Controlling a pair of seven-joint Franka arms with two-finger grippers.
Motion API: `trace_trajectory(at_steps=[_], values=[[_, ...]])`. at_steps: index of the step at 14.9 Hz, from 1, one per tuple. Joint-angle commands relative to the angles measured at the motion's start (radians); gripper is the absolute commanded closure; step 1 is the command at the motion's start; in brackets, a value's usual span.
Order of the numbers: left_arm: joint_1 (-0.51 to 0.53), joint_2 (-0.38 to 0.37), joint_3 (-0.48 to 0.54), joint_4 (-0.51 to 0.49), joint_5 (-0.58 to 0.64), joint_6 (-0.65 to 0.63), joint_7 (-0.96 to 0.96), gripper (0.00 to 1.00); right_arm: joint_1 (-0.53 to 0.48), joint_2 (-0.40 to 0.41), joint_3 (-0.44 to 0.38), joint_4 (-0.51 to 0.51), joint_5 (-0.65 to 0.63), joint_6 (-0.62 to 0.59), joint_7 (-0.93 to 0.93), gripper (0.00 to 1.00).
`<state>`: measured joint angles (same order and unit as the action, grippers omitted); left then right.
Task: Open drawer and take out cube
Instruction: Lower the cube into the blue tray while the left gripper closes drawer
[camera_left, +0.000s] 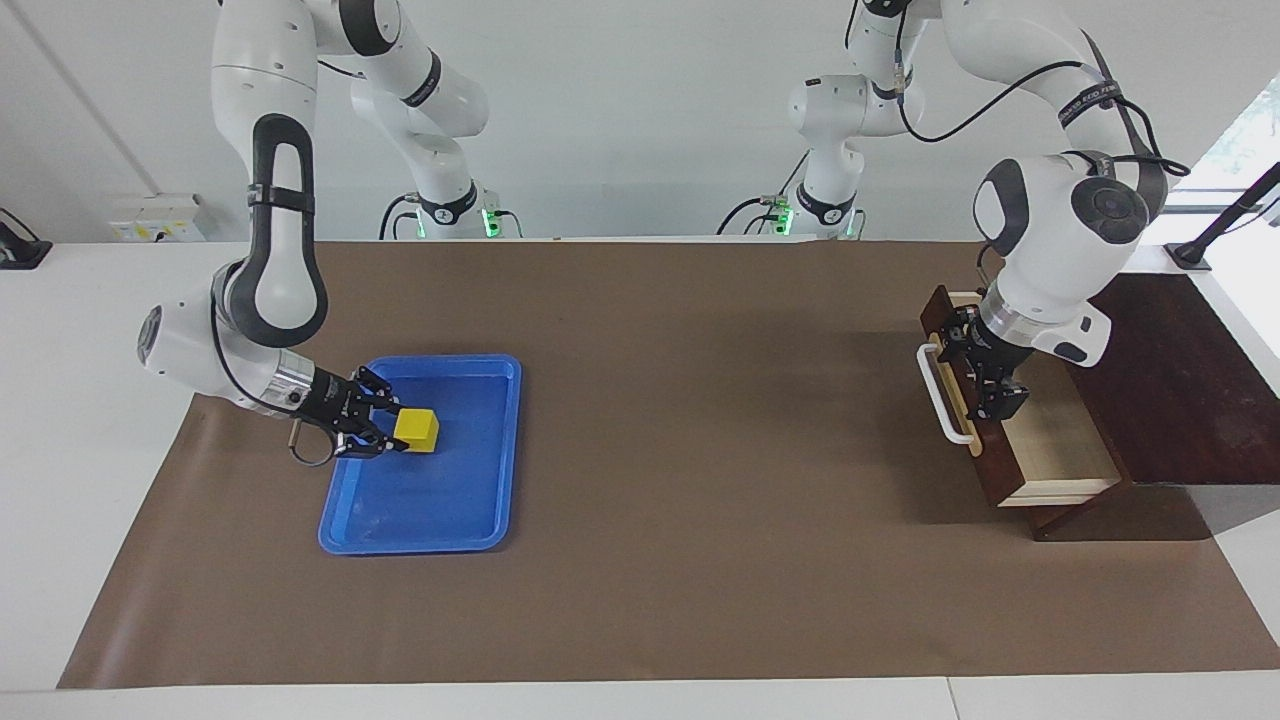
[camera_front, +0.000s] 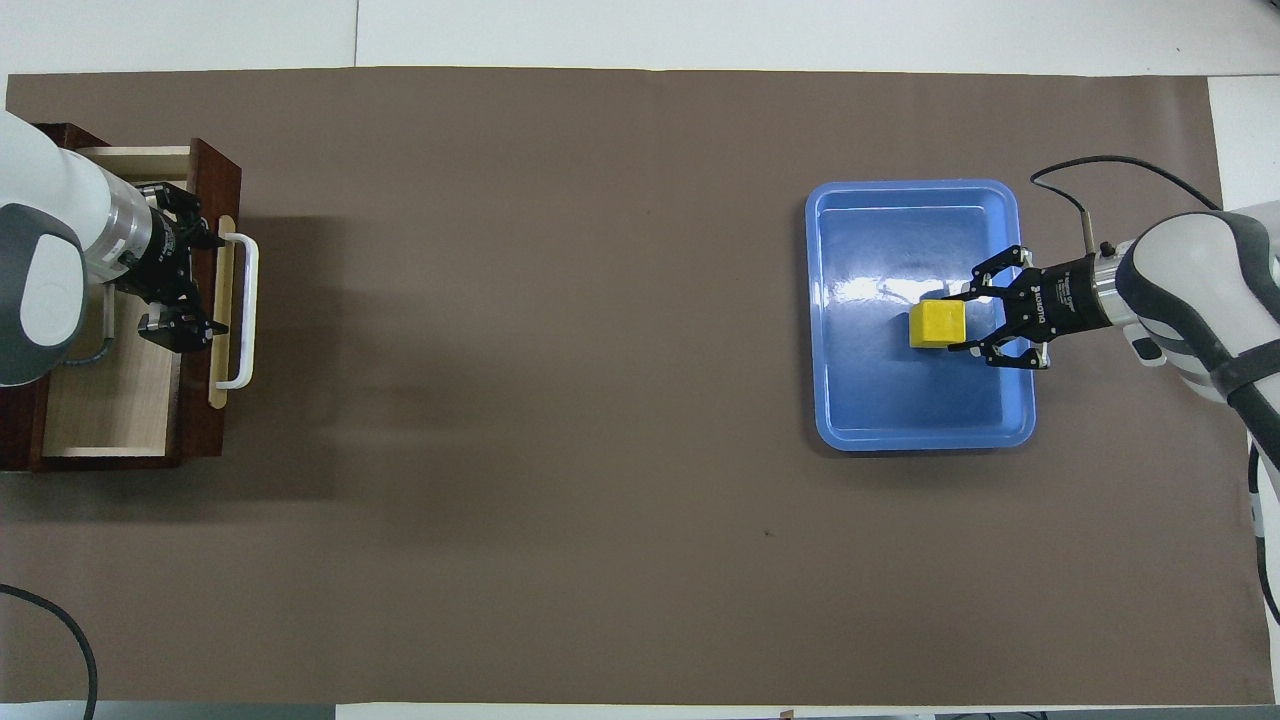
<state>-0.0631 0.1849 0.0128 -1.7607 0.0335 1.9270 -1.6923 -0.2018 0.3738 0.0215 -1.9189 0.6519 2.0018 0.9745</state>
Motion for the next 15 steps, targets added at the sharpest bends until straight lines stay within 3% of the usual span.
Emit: trace_trajectory(at_steps=[1, 9, 12, 15], values=[[0.052, -0.022, -0.004, -0.031, 0.022, 0.036, 0.061, 0.0, 0.001, -0.047, 0.002, -0.071, 0.028, 0.037, -0.052, 1.0], [0.177, -0.021, -0.004, -0.036, 0.023, 0.09, 0.212, 0.0, 0.004, -0.058, 0.005, -0.104, 0.031, 0.067, -0.072, 1.0], [0.192, -0.021, -0.004, -0.036, 0.025, 0.098, 0.224, 0.0, 0.004, -0.058, 0.011, -0.106, 0.031, 0.072, -0.077, 0.37], [0.21, -0.021, -0.005, -0.037, 0.025, 0.107, 0.247, 0.0, 0.013, -0.056, 0.012, -0.088, 0.031, 0.06, -0.076, 0.0]])
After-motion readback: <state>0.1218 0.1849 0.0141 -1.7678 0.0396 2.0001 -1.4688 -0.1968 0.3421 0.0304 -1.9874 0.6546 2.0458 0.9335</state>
